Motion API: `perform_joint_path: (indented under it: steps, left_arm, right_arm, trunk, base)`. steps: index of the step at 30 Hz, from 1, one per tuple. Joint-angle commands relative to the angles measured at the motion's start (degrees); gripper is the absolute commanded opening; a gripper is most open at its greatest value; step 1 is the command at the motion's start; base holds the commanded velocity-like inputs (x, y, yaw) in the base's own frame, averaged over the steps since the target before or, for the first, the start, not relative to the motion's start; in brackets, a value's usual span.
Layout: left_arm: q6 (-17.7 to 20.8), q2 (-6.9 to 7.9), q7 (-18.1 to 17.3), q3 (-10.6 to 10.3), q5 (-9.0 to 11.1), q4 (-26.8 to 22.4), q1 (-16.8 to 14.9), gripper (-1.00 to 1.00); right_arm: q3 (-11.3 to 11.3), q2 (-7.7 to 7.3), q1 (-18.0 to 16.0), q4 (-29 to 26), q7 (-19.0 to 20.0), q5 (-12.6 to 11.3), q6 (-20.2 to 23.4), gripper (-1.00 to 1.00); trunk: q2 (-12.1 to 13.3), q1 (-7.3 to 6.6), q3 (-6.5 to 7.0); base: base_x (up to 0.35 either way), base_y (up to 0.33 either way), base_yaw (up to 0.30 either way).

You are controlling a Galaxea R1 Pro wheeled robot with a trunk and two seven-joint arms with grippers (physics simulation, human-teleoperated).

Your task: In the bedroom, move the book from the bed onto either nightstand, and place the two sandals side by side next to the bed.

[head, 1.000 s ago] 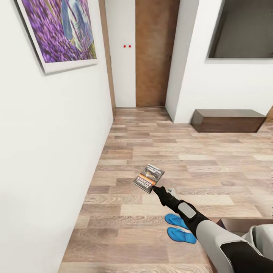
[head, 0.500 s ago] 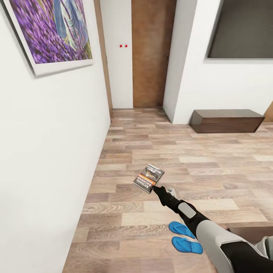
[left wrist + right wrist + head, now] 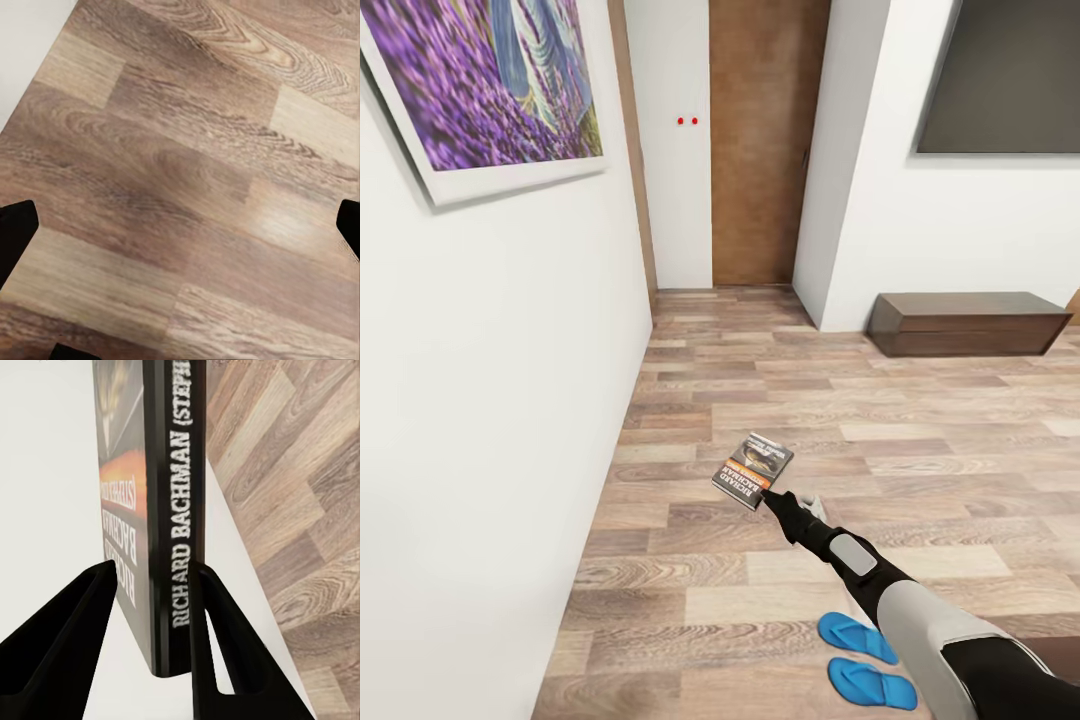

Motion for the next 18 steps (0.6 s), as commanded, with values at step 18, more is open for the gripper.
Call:
perform_joint_path:
  steps: [18]
  left_arm:
    - [-0.2, 0.03, -0.2, -0.5, 0.6, 0.1, 0.0, 1.00]
  right_arm:
    - [0.3, -0.03, 0.0, 0.0, 0.1, -0.8, 0.2, -1.00]
  trunk:
    - [0.0, 0.02, -0.04]
  base:
    - [0.229, 0.002, 0.000]
